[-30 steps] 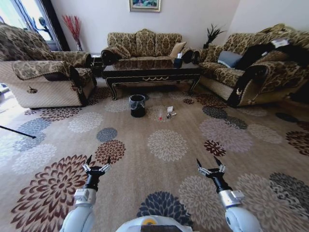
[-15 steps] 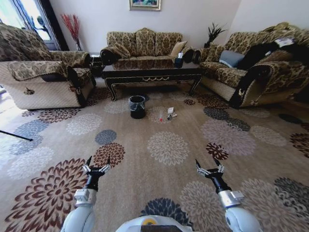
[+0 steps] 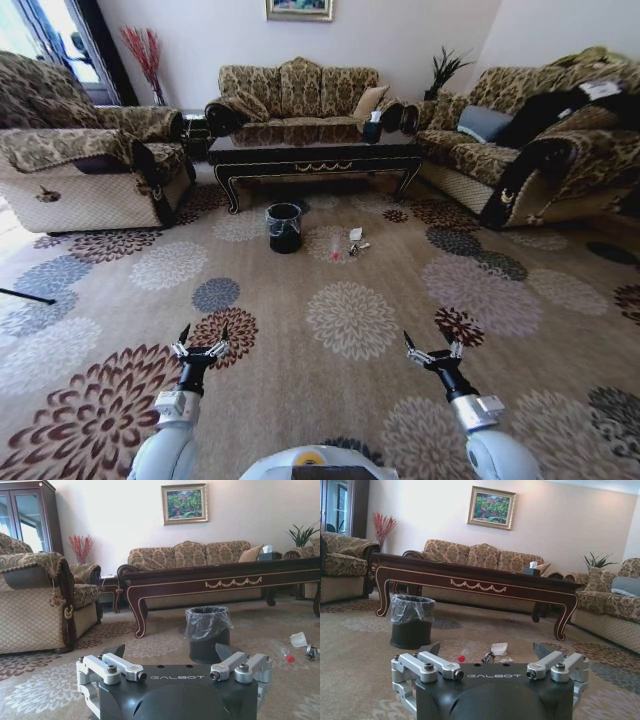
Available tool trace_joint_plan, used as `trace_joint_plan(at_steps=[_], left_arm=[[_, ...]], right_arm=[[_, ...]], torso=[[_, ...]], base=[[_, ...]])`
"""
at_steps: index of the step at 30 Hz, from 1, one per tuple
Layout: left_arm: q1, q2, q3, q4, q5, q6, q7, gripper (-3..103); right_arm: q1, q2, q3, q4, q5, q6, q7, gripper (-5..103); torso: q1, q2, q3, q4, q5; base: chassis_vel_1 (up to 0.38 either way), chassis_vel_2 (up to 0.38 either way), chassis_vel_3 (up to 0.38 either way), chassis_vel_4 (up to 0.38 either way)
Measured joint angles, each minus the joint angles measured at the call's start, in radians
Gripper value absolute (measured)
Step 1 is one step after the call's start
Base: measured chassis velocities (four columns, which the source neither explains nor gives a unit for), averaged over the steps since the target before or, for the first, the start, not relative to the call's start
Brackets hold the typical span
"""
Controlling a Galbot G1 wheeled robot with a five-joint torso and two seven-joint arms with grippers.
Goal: Move to the front of the table and pick up the trash from the floor, then place it into the trash bin.
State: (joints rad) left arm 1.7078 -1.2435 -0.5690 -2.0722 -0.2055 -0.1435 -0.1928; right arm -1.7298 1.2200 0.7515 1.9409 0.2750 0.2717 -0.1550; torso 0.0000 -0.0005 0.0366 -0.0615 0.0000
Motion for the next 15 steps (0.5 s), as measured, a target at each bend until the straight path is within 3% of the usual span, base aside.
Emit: trace_joint_plan(at_steps=[15], left_arm=[[0.008,-0.002,-0.004,-0.001,0.001,-0.001,-0.004,100]], right_arm=[[0.001,0.007,-0.002,-0.004,-0.009,0.007,-0.014,100]], torso=[[0.0,0.0,0.001,0.0,0.0003]], base=[[-0.189,0.187,0.194,-0.192]])
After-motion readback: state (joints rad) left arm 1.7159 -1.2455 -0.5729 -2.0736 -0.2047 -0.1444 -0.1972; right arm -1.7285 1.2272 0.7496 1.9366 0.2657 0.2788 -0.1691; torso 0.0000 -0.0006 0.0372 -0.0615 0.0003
